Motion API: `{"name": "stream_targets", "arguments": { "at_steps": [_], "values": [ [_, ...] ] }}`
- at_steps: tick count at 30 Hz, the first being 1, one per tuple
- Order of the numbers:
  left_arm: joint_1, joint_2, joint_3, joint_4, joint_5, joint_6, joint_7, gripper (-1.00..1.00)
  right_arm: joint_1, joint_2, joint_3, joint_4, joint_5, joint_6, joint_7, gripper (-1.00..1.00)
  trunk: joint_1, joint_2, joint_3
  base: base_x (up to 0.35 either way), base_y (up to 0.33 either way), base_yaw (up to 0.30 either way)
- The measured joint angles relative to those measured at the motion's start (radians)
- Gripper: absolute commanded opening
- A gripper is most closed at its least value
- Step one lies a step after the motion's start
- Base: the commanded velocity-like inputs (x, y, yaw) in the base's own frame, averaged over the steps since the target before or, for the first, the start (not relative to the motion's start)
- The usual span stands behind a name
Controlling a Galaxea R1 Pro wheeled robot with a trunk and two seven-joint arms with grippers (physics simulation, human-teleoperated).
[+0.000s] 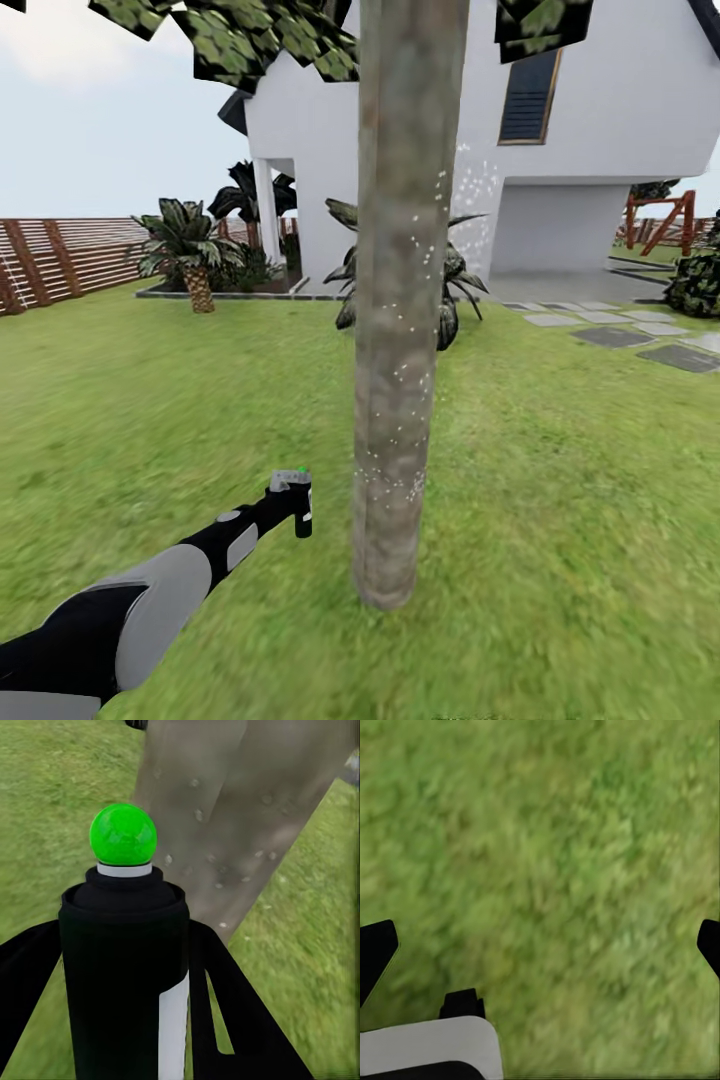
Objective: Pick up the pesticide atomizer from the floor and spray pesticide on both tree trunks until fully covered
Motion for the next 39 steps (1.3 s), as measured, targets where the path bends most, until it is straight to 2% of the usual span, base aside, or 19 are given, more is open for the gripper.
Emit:
{"name": "stream_targets", "arguments": {
  "at_steps": [17, 18, 19, 20, 23, 24, 25, 27, 30, 33, 34, 35, 37, 38, 39],
  "values": [
    [0.000, -0.001, 0.000, 0.000, 0.000, -0.001, -0.001, -1.00, 0.005, 0.000, 0.000, 0.000, 0.000, 0.000, 0.000, 1.00, 0.000, 0.000, 0.016, 0.000, 0.320, -0.274],
    [0.000, -0.001, -0.002, 0.001, -0.007, -0.001, -0.001, -1.00, 0.005, 0.000, 0.000, 0.000, 0.000, 0.000, 0.000, 1.00, 0.000, 0.000, 0.017, 0.000, 0.051, -0.061],
    [0.000, -0.001, -0.005, 0.001, -0.034, -0.001, -0.001, -1.00, 0.005, -0.001, 0.000, 0.000, 0.000, 0.000, 0.000, 1.00, 0.000, 0.000, 0.017, 0.000, 0.032, -0.039],
    [0.000, -0.002, -0.005, 0.001, -0.048, -0.001, -0.001, -1.00, 0.005, -0.002, 0.000, -0.001, 0.000, -0.001, -0.001, 1.00, 0.000, 0.000, 0.017, 0.000, 0.021, -0.025],
    [0.000, -0.011, -0.006, 0.000, -0.065, 0.003, 0.002, -1.00, 0.005, -0.007, 0.001, -0.016, 0.001, -0.002, -0.006, 1.00, 0.000, 0.000, 0.017, 0.000, 0.009, -0.010],
    [0.000, -0.017, -0.011, -0.005, -0.067, 0.012, 0.002, -1.00, 0.004, -0.010, 0.003, -0.059, 0.002, -0.002, -0.007, 1.00, 0.000, 0.000, 0.018, 0.000, 0.002, -0.003],
    [0.000, -0.025, -0.013, -0.029, -0.066, 0.053, 0.004, -1.00, 0.004, -0.011, 0.002, -0.104, 0.002, -0.002, -0.008, 1.00, 0.000, 0.000, 0.018, 0.000, 0.001, -0.002],
    [-0.001, -0.031, -0.010, -0.127, -0.064, 0.172, 0.005, -1.00, 0.005, -0.012, 0.000, -0.133, 0.001, -0.002, -0.009, 1.00, 0.000, 0.000, 0.018, 0.000, 0.000, -0.001],
    [-0.001, -0.035, -0.015, -0.473, -0.064, 0.531, 0.002, -1.00, 0.005, -0.013, -0.001, -0.133, -0.001, -0.003, -0.009, 1.00, 0.000, 0.000, 0.018, 0.000, 0.000, 0.000],
    [-0.001, -0.043, -0.015, -0.723, -0.063, 0.822, 0.001, -1.00, 0.005, -0.014, -0.002, -0.130, -0.001, -0.003, -0.009, 1.00, 0.000, 0.000, 0.018, 0.000, 0.000, 0.000],
    [-0.002, -0.044, -0.015, -0.825, -0.069, 0.951, 0.002, -1.00, 0.005, -0.014, -0.002, -0.130, -0.001, -0.003, -0.009, 1.00, 0.000, 0.000, 0.018, 0.000, 0.000, 0.000],
    [-0.004, -0.045, -0.015, -0.879, -0.065, 1.022, 0.002, -1.00, 0.005, -0.015, -0.002, -0.129, -0.002, -0.003, -0.009, 1.00, 0.000, 0.000, 0.018, 0.000, 0.000, 0.000],
    [-0.040, -0.047, -0.015, -0.925, -0.067, 1.105, 0.002, -1.00, 0.005, -0.015, -0.002, -0.129, -0.002, -0.003, -0.009, 1.00, 0.000, 0.000, 0.018, 0.000, 0.000, 0.000],
    [-0.071, -0.047, -0.016, -0.925, -0.067, 1.127, 0.002, -1.00, 0.005, -0.015, -0.002, -0.129, -0.002, -0.003, -0.009, 1.00, 0.000, 0.000, 0.018, 0.000, 0.000, 0.000],
    [-0.146, -0.054, -0.016, -0.871, -0.074, 1.150, 0.001, -1.00, 0.005, -0.015, -0.002, -0.129, -0.002, -0.003, -0.009, 1.00, 0.000, 0.000, 0.018, 0.000, 0.000, 0.000]
  ]
}}
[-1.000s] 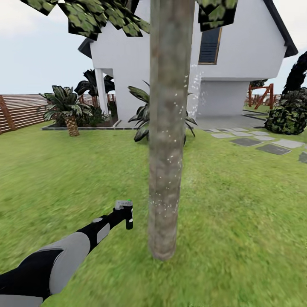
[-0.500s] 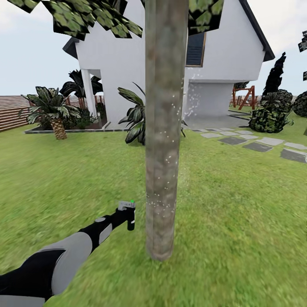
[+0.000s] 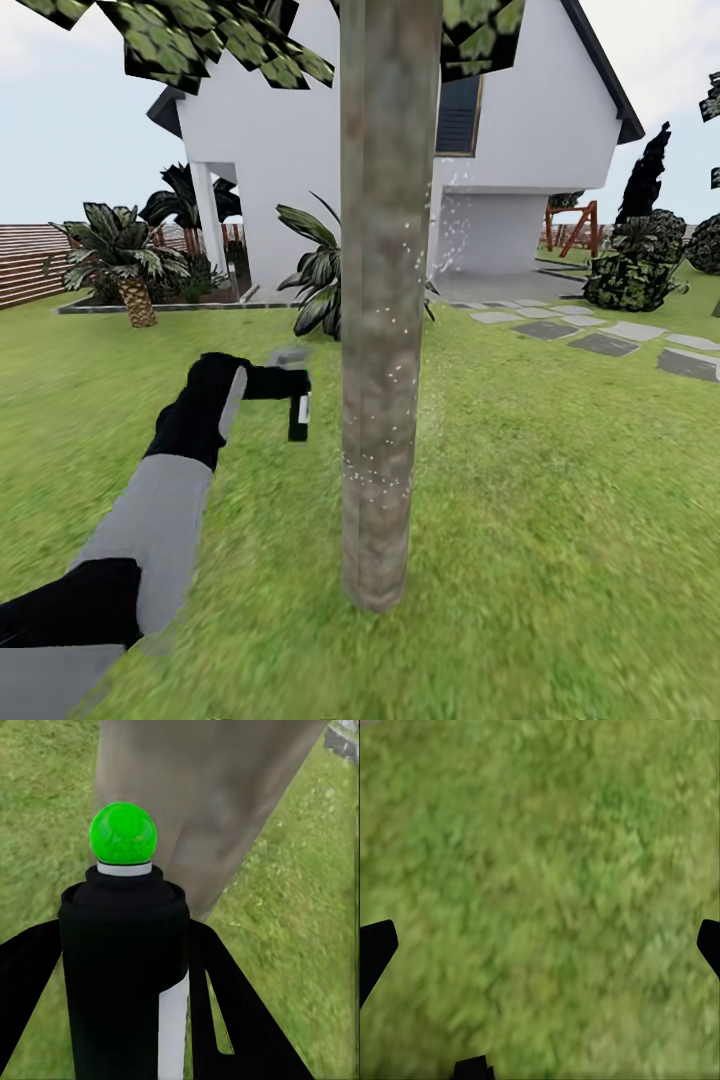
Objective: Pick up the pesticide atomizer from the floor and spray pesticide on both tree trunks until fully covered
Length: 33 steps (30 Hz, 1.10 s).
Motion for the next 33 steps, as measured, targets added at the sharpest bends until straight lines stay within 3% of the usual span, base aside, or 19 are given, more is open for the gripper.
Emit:
{"name": "stream_targets", "arguments": {
  "at_steps": [2, 4, 6, 9, 10, 11, 16, 20, 22, 25, 26, 29, 30, 33],
  "values": [
    [-0.186, -0.010, 0.001, 0.125, 0.010, 0.015, 0.000, -1.00, 0.000, 0.000, 0.000, 0.000, 0.000, 0.001, 0.000, 1.00, 0.000, 0.000, 0.000, 0.000, 0.000, 0.000],
    [-0.304, -0.012, 0.002, 0.208, 0.003, 0.017, 0.001, -1.00, 0.000, 0.001, 0.000, 0.000, 0.000, 0.001, 0.000, 1.00, 0.000, 0.000, 0.000, 0.000, 0.000, 0.000],
    [-0.479, -0.013, 0.002, 0.311, 0.008, 0.026, 0.002, -1.00, 0.000, 0.001, 0.001, 0.000, 0.000, 0.001, 0.000, 1.00, 0.000, 0.000, 0.000, 0.000, 0.000, 0.000],
    [-0.586, -0.012, 0.002, 0.367, 0.002, 0.027, 0.002, -1.00, 0.000, 0.001, 0.000, 0.000, 0.000, 0.002, 0.000, 1.00, 0.000, 0.000, 0.000, 0.000, 0.000, 0.000],
    [-0.644, -0.011, 0.002, 0.386, 0.000, 0.028, 0.003, -1.00, 0.000, 0.001, 0.000, 0.000, 0.000, 0.002, 0.000, 1.00, 0.000, 0.000, 0.000, 0.000, 0.000, 0.000],
    [-0.673, -0.011, 0.004, 0.392, 0.013, 0.031, 0.002, -1.00, 0.000, 0.001, 0.000, 0.000, 0.000, 0.002, 0.000, 1.00, -0.001, -0.001, 0.000, 0.000, 0.000, 0.000],
    [-0.778, -0.011, 0.004, 0.427, 0.008, 0.032, 0.001, -1.00, 0.000, 0.001, 0.000, 0.000, 0.000, 0.002, 0.000, 1.00, 0.000, -0.001, 0.000, 0.000, 0.000, 0.000],
    [-0.807, -0.012, 0.003, 0.449, 0.030, 0.032, 0.000, -1.00, 0.000, 0.001, 0.000, 0.000, 0.000, 0.002, 0.000, 1.00, 0.000, 0.000, 0.000, 0.000, 0.000, 0.000],
    [-0.810, -0.012, 0.004, 0.451, 0.058, 0.033, -0.001, -1.00, 0.000, 0.001, 0.000, 0.000, 0.000, 0.002, 0.000, 1.00, 0.000, 0.000, 0.000, 0.000, 0.000, 0.000],
    [-0.811, -0.014, 0.005, 0.454, 0.151, 0.034, -0.003, -1.00, 0.000, 0.001, 0.000, 0.000, 0.000, 0.002, 0.000, 1.00, 0.000, 0.000, 0.000, 0.000, 0.000, 0.000],
    [-0.811, -0.021, 0.005, 0.454, 0.186, 0.034, -0.004, -1.00, 0.000, 0.001, 0.001, 0.000, 0.000, 0.002, 0.000, 1.00, 0.000, 0.000, 0.000, 0.000, 0.000, 0.000],
    [-0.812, -0.048, 0.005, 0.453, 0.247, 0.034, -0.007, -1.00, 0.000, 0.001, 0.001, 0.000, 0.000, 0.002, 0.001, 1.00, 0.000, 0.000, 0.000, 0.000, 0.000, 0.000],
    [-0.811, -0.073, 0.004, 0.451, 0.295, 0.035, -0.009, -1.00, 0.000, 0.001, 0.002, 0.000, 0.000, 0.002, 0.001, 1.00, 0.000, 0.000, 0.000, 0.000, 0.000, 0.000],
    [-0.812, -0.076, 0.003, 0.448, 0.295, 0.033, -0.010, -1.00, 0.000, 0.001, 0.002, 0.000, 0.000, 0.002, 0.001, 1.00, 0.000, 0.000, 0.000, 0.000, 0.000, 0.000]
  ]
}}
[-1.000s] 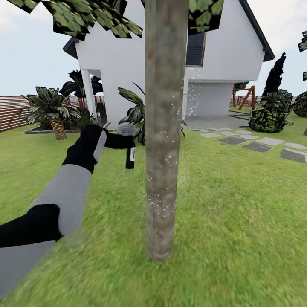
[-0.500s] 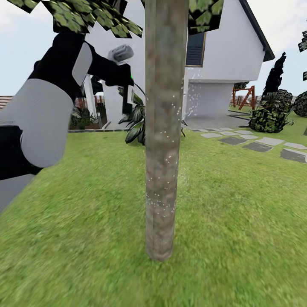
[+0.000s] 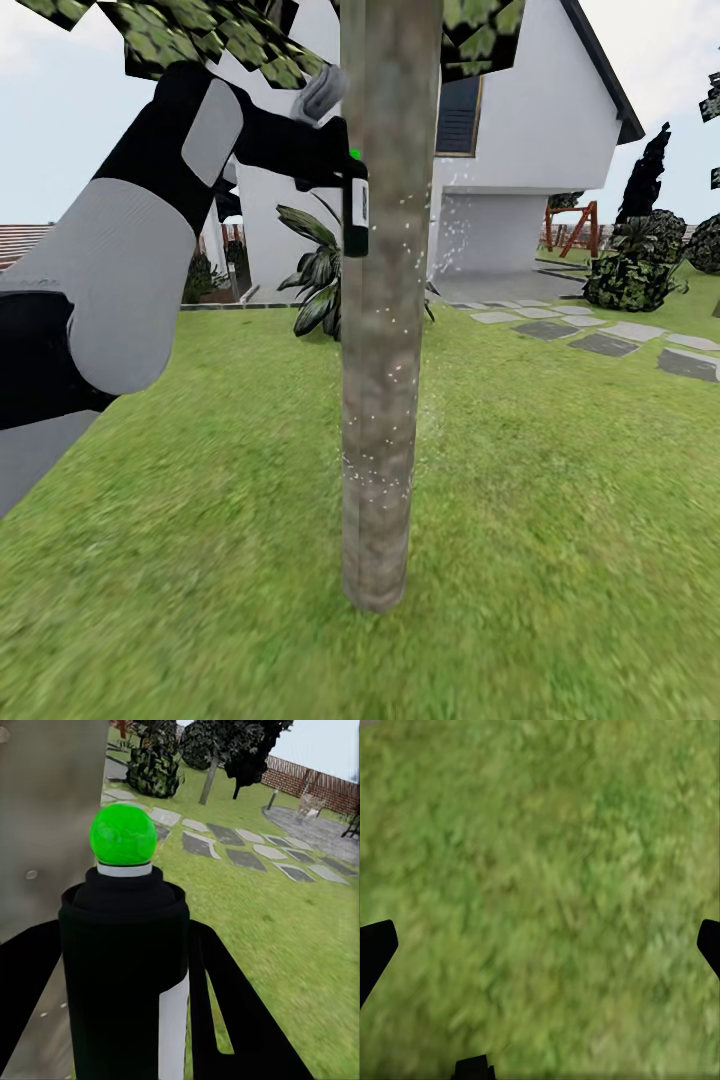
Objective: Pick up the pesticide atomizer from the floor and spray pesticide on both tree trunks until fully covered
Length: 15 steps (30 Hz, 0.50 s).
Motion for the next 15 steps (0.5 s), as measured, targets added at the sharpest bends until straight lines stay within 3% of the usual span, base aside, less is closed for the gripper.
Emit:
{"name": "stream_targets", "arguments": {
  "at_steps": [7, 13, 15],
  "values": [
    [0.000, 0.000, -0.001, 0.006, -0.006, -0.003, 0.005, -1.00, 0.000, 0.000, 0.000, 0.000, 0.000, 0.000, 0.000, 1.00, 0.000, 0.000, 0.000, 0.000, 0.000, 0.000],
    [0.000, 0.080, -0.001, 0.008, -0.017, -0.006, 0.008, -1.00, 0.000, 0.000, 0.000, 0.000, 0.000, 0.000, 0.001, 1.00, 0.000, 0.000, 0.000, 0.000, 0.000, 0.000],
    [0.000, 0.108, -0.001, 0.007, -0.035, -0.006, 0.014, -1.00, 0.000, 0.000, 0.001, 0.001, 0.001, 0.000, 0.001, 1.00, 0.000, 0.000, 0.000, 0.000, 0.000, 0.000]
  ]
}}
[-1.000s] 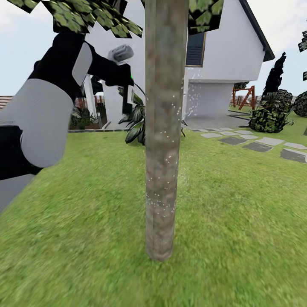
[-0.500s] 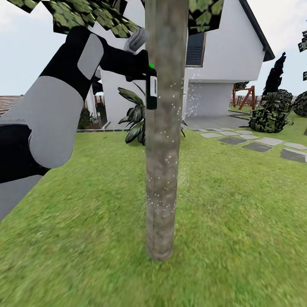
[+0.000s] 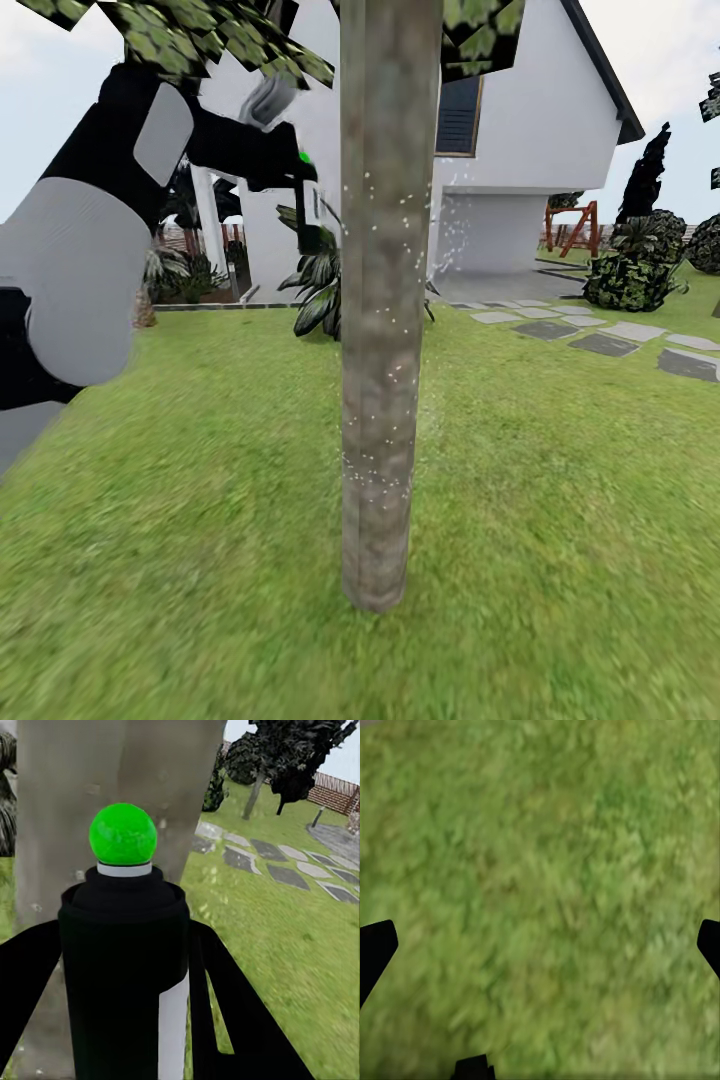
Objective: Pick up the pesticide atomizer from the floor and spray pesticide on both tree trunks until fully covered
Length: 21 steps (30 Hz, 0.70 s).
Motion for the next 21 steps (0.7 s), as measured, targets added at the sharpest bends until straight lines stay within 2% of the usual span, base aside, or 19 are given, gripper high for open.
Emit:
{"name": "stream_targets", "arguments": {
  "at_steps": [2, 3, 6, 8, 10, 13, 15, 17, 20, 21],
  "values": [
    [0.000, 0.024, 0.000, 0.000, -0.019, 0.001, 0.004, -1.00, 0.000, 0.000, 0.000, 0.001, 0.000, 0.000, 0.000, 1.00, 0.000, 0.000, 0.000, 0.000, 0.000, 0.000],
    [0.000, 0.029, 0.000, 0.001, -0.018, 0.002, 0.005, -1.00, 0.000, 0.000, 0.001, 0.001, 0.001, 0.000, 0.000, 1.00, 0.000, 0.000, 0.000, 0.000, 0.000, 0.000],
    [0.000, 0.031, 0.004, 0.003, -0.018, 0.002, 0.005, -1.00, 0.000, 0.000, 0.001, 0.006, 0.001, 0.000, 0.000, 1.00, 0.000, 0.000, 0.000, 0.000, 0.000, 0.000],
    [0.000, 0.026, 0.007, 0.049, -0.021, 0.001, 0.006, -1.00, 0.000, 0.000, 0.001, 0.009, 0.001, 0.000, 0.000, 1.00, 0.000, 0.000, 0.000, 0.000, 0.000, 0.000],
    [0.001, 0.008, 0.007, 0.122, -0.017, -0.001, 0.006, -1.00, 0.000, 0.000, 0.001, 0.010, 0.001, 0.000, 0.000, 1.00, 0.000, 0.000, 0.000, 0.000, 0.000, 0.000],
    [0.000, -0.065, 0.010, 0.154, -0.004, 0.000, 0.002, -1.00, 0.000, 0.000, 0.001, 0.010, 0.001, 0.000, 0.000, 1.00, 0.000, 0.000, 0.000, 0.000, 0.000, 0.000],
    [0.000, -0.090, 0.009, 0.160, -0.011, -0.002, 0.001, -1.00, 0.000, 0.000, 0.001, 0.010, 0.001, 0.000, 0.000, 1.00, 0.000, 0.000, 0.000, 0.000, 0.000, 0.000],
    [0.000, -0.103, 0.008, 0.169, -0.013, -0.003, 0.000, -1.00, 0.000, 0.000, 0.001, 0.010, 0.001, 0.000, 0.000, 1.00, 0.000, 0.000, 0.000, 0.000, 0.000, 0.000],
    [0.000, -0.107, 0.009, 0.209, -0.017, -0.006, 0.000, -1.00, 0.000, 0.000, 0.000, 0.010, 0.001, 0.000, 0.000, 1.00, 0.000, 0.000, 0.000, 0.000, 0.000, 0.000],
    [0.001, -0.106, 0.008, 0.252, -0.021, -0.019, 0.001, -1.00, 0.000, 0.000, 0.000, 0.010, 0.001, 0.000, 0.000, 1.00, 0.000, 0.000, 0.000, 0.000, 0.000, 0.000]
  ]
}}
